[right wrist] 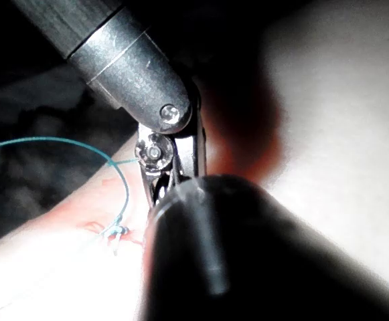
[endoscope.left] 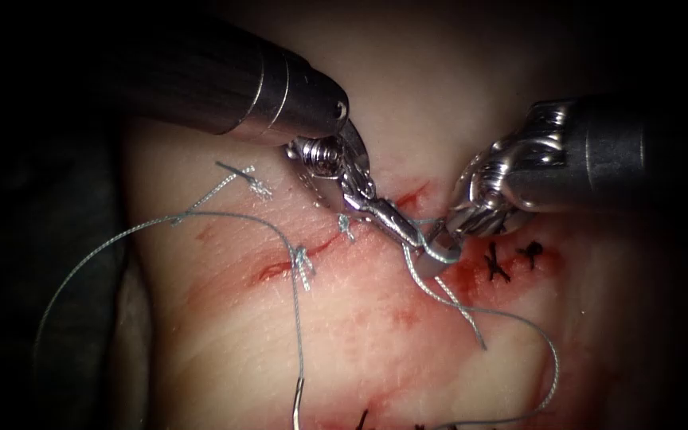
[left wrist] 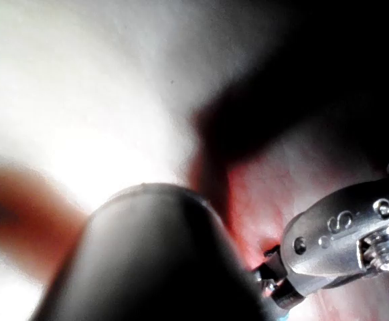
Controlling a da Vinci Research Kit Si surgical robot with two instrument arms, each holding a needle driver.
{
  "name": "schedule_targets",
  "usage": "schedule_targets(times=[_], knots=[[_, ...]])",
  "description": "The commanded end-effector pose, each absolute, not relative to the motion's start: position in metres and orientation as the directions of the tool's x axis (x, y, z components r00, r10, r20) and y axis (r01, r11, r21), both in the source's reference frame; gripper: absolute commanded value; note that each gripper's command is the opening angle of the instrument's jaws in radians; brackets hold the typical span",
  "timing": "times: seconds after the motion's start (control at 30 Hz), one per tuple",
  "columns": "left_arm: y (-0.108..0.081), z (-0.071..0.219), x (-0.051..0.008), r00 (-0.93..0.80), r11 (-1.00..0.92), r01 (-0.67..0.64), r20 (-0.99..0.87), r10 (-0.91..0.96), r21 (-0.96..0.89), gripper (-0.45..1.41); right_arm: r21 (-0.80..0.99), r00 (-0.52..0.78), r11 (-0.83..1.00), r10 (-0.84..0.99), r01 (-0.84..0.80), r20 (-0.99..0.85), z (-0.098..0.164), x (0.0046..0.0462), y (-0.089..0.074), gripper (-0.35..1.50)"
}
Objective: Wound Closure
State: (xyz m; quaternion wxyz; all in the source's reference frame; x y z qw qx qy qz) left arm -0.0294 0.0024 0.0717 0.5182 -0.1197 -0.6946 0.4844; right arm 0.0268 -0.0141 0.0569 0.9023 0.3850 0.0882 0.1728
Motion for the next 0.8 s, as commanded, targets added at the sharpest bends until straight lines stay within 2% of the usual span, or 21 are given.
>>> schedule_targets(times=[0.03,0.73,0.8], knots=[[0.0025,0.0722,-0.0299,-0.434,0.502,-0.335,0.603,0.669,-0.798,-0.45,0.725,0.925,0.645,0.380,-0.243,-0.028,0.0572,0.0277,-0.0140,0.20],[0.0024,0.0723,-0.0300,-0.433,0.501,-0.335,0.603,0.670,-0.798,-0.45,0.687,0.934,0.682,0.357,-0.249,-0.016,0.0593,0.0275,-0.0146,0.15],[0.0024,0.0723,-0.0300,-0.433,0.501,-0.335,0.603,0.670,-0.798,-0.45,0.685,0.934,0.684,0.356,-0.250,-0.015,0.0593,0.0275,-0.0146,0.02]])
